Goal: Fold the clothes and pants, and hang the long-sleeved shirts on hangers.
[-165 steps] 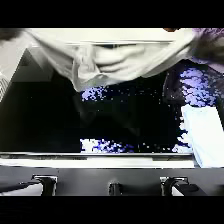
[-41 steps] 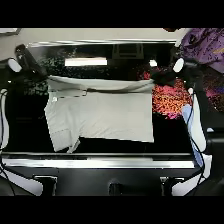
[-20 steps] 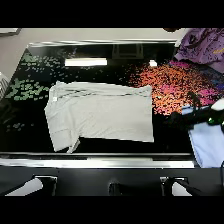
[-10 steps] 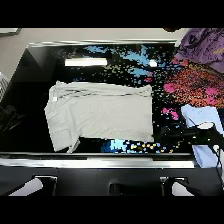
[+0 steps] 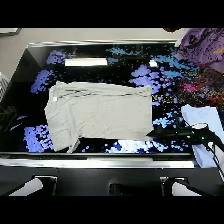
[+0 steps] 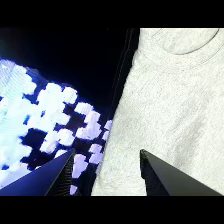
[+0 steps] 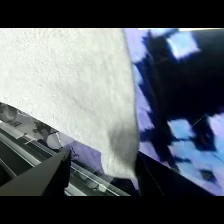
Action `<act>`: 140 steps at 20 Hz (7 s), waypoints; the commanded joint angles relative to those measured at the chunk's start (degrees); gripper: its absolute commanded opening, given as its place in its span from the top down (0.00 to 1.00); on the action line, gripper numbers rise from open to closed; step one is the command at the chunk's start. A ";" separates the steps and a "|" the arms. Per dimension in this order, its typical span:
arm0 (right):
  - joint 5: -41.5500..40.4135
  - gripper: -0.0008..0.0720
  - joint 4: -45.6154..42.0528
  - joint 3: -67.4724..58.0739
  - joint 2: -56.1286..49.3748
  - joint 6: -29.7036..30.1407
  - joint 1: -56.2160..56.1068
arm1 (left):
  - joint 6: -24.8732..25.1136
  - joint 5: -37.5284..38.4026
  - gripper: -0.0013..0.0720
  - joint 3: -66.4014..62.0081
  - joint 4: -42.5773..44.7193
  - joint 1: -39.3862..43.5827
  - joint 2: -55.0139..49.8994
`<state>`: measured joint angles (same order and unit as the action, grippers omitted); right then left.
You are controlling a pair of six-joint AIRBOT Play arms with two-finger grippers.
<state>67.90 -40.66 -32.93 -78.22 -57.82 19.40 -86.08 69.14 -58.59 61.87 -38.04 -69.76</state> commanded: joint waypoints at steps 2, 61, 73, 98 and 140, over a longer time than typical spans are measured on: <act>-5.46 0.77 -0.26 0.07 -0.39 -1.90 -6.21 | 0.26 2.60 0.13 0.02 0.04 -0.02 0.04; 11.15 0.95 -41.72 -84.30 29.88 -40.11 -12.76 | -13.66 3.65 0.96 -51.34 20.94 17.94 27.15; 15.06 0.95 -36.76 -82.97 -7.93 -43.43 -12.94 | -3.85 9.16 0.96 -41.27 10.34 21.99 -5.57; 20.31 0.95 -38.84 -79.17 -32.57 -42.05 -12.94 | -2.60 20.39 0.96 -52.74 15.74 30.03 -42.25; 15.06 0.18 -14.10 -42.25 -9.97 -21.38 3.15 | 3.87 5.66 0.14 23.08 -5.31 7.19 8.17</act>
<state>84.97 -59.92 -82.06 -90.67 -82.37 21.78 -84.97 79.99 -50.48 63.16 -29.71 -68.45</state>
